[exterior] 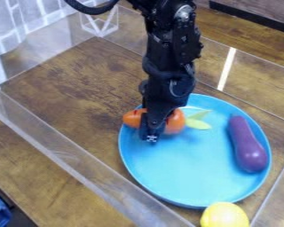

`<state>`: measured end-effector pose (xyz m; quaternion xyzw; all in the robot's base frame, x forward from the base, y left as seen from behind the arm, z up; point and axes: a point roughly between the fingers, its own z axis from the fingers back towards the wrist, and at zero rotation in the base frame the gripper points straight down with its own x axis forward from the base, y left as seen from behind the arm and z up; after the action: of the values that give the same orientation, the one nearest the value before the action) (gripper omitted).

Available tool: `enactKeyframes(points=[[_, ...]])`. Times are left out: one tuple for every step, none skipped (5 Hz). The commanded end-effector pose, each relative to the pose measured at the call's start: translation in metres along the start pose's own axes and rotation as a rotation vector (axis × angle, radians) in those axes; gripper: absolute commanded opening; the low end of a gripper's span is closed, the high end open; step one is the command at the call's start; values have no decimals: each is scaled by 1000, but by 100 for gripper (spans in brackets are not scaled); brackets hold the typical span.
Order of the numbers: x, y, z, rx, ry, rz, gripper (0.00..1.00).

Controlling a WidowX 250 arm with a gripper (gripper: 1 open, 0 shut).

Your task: Put the carrot on the blue tray

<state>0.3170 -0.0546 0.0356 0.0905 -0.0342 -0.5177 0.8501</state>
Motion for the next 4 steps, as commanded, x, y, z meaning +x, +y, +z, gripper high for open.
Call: enactKeyframes(points=[[8, 7, 24, 44, -24, -23, 0], [11, 4, 32, 43, -9, -49, 0], [13, 3, 39, 45, 12, -77, 0], [16, 1, 46, 45, 28, -104, 0]])
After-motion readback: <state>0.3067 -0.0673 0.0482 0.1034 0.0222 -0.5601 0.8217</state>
